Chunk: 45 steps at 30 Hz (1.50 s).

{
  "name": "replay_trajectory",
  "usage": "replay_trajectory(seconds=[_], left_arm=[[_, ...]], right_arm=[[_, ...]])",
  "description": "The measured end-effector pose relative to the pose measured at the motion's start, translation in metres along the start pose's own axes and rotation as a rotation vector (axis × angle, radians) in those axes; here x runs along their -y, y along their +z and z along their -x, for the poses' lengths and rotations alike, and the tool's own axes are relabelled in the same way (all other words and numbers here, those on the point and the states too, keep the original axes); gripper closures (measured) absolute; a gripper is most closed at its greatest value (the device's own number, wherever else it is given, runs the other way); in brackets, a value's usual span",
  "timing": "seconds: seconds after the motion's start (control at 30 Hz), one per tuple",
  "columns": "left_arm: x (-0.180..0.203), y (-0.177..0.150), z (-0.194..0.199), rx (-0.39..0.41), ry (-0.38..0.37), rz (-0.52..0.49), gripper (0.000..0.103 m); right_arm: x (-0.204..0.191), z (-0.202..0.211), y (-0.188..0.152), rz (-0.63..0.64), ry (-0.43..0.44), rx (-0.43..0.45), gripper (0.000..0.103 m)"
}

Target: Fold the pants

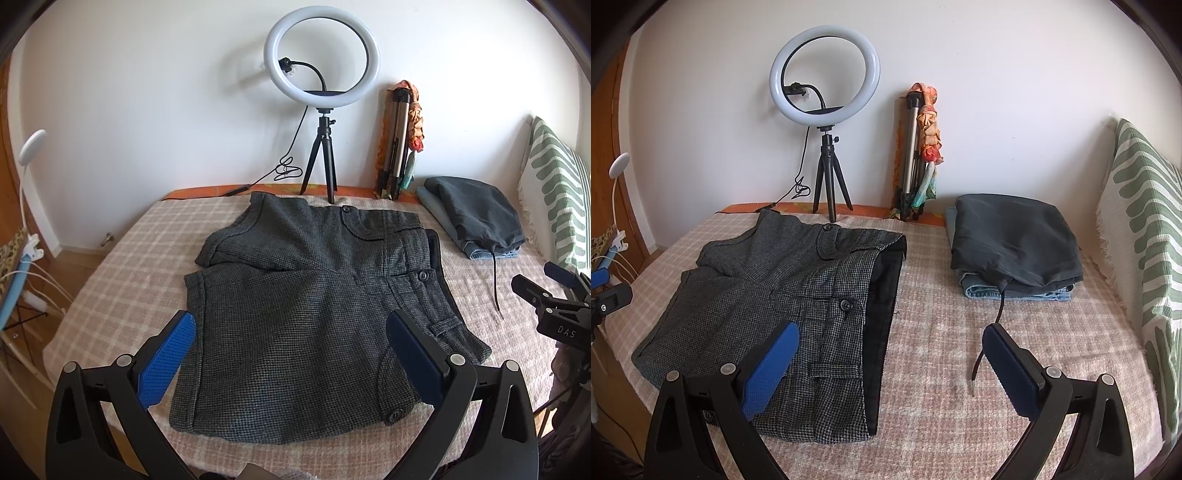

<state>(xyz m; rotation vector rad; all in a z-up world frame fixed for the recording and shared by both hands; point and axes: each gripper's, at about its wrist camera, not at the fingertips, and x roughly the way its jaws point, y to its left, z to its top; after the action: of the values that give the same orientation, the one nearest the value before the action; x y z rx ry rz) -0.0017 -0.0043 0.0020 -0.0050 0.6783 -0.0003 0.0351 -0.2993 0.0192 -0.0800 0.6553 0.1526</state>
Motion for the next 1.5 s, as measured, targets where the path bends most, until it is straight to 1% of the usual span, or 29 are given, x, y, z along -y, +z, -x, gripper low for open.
replay_trajectory(seconds=[1.5], left_arm=[[-0.0009,-0.0007,0.0020,0.006,0.005,0.000,0.000]], right_arm=[[0.0002,-0.0030,-0.0048,0.003,0.009,-0.014,0.002]])
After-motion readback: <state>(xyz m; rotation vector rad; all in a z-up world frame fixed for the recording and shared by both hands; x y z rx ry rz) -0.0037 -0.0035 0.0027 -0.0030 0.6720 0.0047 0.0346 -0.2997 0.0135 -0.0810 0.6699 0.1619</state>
